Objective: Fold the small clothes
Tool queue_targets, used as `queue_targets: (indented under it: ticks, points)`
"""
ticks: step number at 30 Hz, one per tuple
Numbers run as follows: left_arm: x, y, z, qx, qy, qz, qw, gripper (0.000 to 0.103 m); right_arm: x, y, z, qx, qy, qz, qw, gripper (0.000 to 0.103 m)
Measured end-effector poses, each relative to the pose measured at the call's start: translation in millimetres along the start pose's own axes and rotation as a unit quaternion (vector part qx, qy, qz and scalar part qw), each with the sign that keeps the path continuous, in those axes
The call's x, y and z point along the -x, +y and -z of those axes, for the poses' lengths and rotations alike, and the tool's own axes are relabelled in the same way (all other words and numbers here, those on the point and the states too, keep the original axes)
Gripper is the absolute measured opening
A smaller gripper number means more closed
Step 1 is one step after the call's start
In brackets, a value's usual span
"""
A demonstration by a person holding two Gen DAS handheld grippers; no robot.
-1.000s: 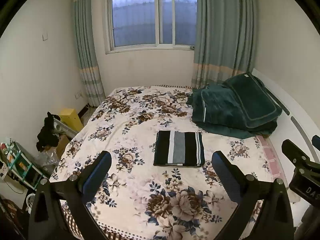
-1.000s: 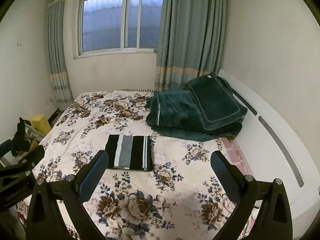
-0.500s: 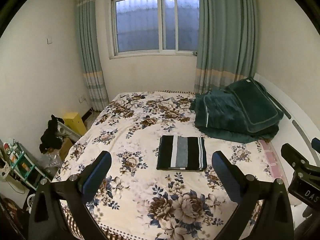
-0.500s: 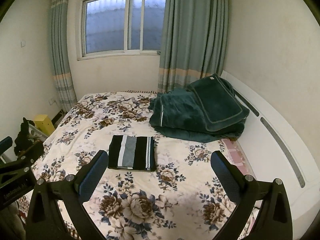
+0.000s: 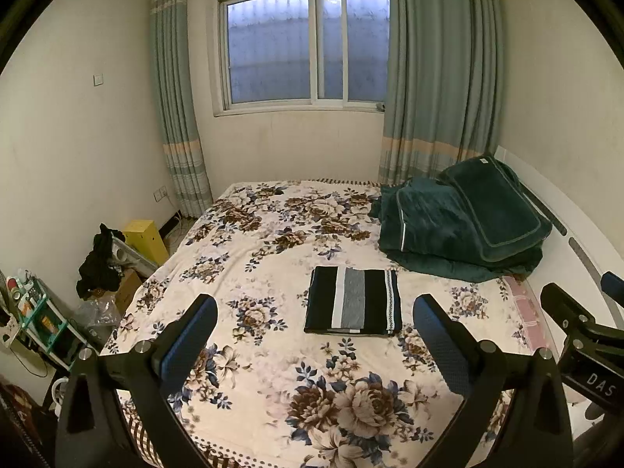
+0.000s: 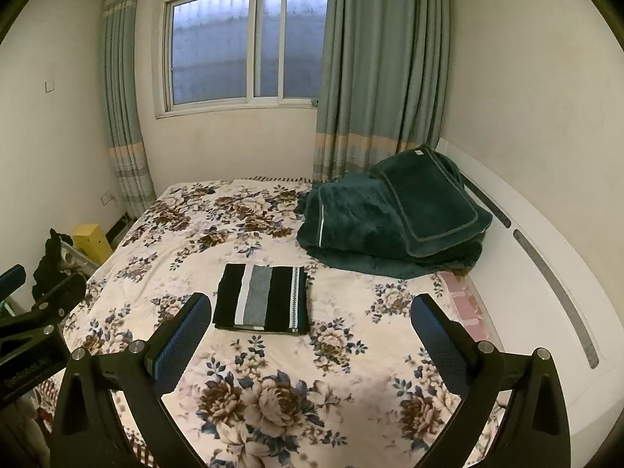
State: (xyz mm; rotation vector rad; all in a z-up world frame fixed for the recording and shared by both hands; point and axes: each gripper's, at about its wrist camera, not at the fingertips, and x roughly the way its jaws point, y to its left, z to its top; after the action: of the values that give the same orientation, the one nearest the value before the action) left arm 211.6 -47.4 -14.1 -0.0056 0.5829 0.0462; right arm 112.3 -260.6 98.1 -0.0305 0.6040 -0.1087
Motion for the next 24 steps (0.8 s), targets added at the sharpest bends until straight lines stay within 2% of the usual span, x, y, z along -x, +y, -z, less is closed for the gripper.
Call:
queue_targets:
  ticks: [24]
  points:
    - [6.7,1.5,-10.4,0.007,0.001,-0.009,0.9999,0.103,-0.2,6.6,4.2,0.003,0.005,-0.004,1.000,0.103]
